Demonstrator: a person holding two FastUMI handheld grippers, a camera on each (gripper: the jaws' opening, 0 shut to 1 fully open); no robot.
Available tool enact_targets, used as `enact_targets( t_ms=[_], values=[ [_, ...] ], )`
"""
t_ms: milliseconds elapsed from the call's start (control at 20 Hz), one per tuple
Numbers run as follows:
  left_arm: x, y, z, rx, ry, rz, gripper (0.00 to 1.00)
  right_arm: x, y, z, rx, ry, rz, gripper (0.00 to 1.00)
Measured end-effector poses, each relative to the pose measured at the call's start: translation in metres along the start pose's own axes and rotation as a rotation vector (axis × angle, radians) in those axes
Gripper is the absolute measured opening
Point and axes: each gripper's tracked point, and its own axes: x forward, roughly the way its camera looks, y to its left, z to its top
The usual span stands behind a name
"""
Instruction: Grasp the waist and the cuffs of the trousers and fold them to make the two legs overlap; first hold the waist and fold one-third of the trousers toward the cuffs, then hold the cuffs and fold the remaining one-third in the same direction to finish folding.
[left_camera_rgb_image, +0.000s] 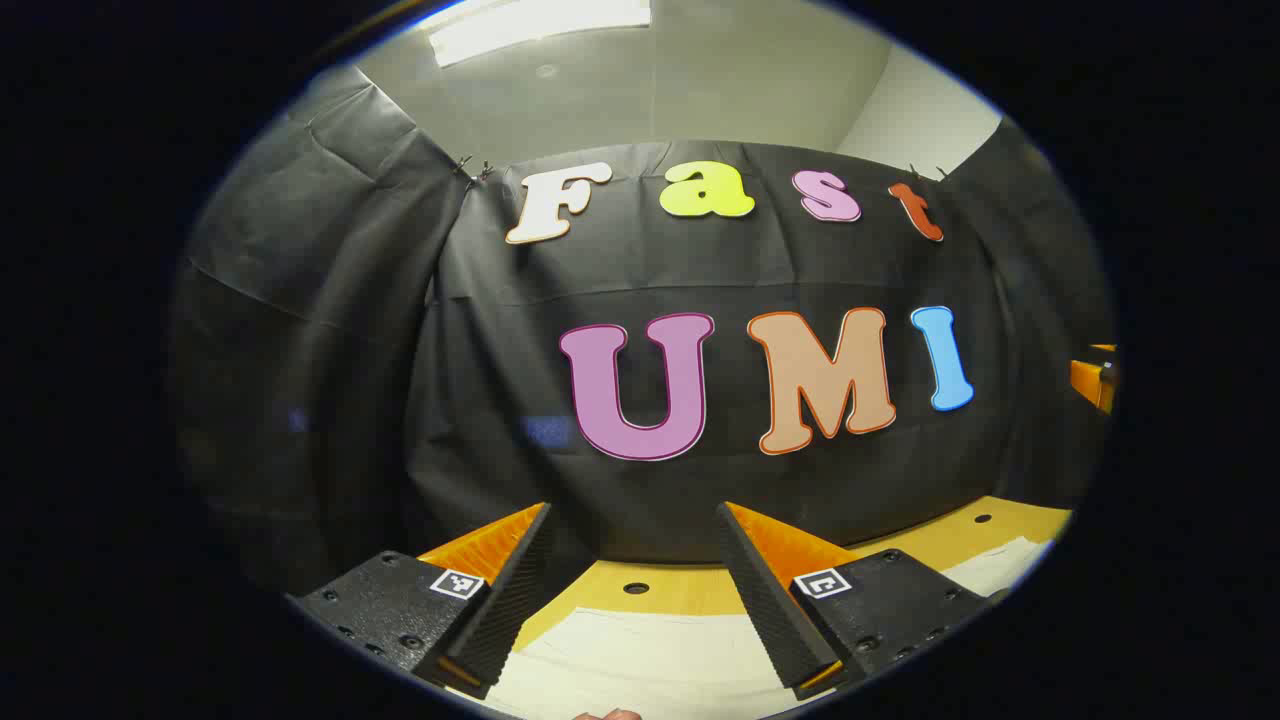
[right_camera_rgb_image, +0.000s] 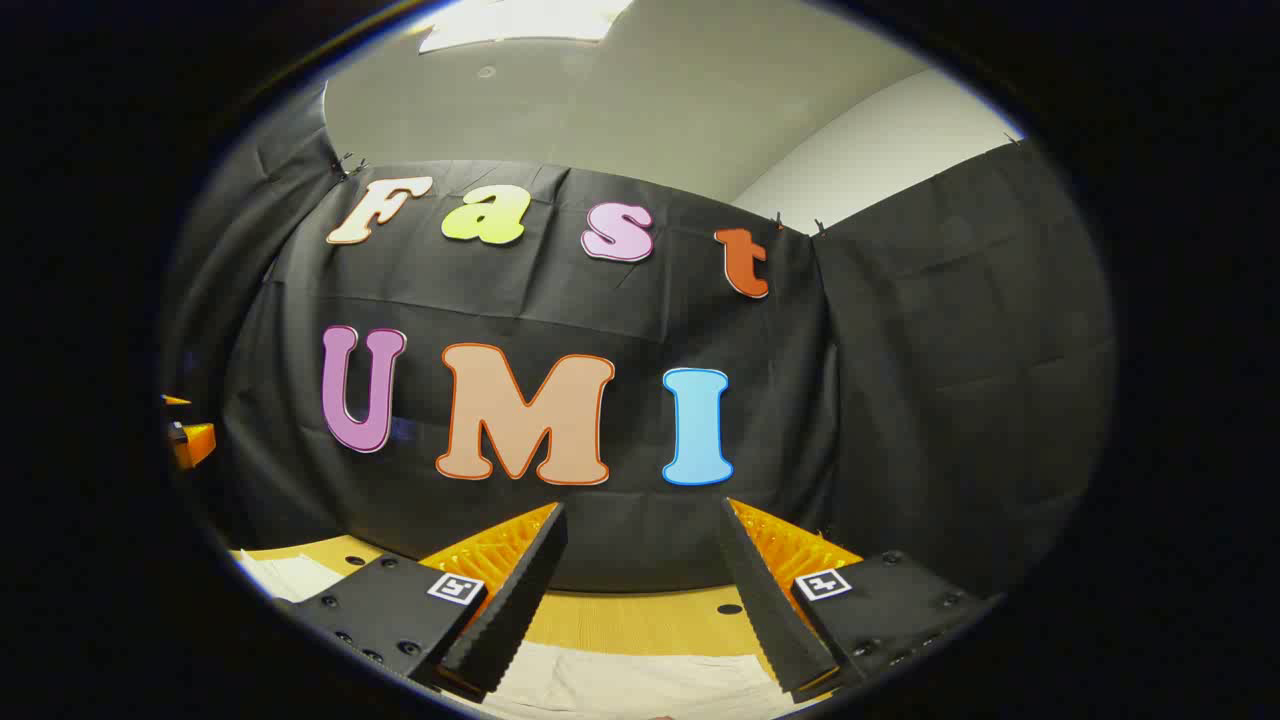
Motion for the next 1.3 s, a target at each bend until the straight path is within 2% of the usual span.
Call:
enact_targets(
  t_ms=[900,1150,1300],
  values=[
    [-0.003,0.006,-0.014,0.048,0.02,-0.02,0.94,0.0,0.001,-0.002,-0.018,0.006,0.02,0.97],
    [-0.008,0.009,-0.033,0.138,0.052,-0.076,0.94,0.001,0.0,-0.007,-0.016,0.017,0.024,0.96],
    [-0.011,0.016,-0.056,0.225,0.102,-0.105,0.94,0.002,0.0,-0.013,-0.008,0.031,0.027,0.96]
  ],
)
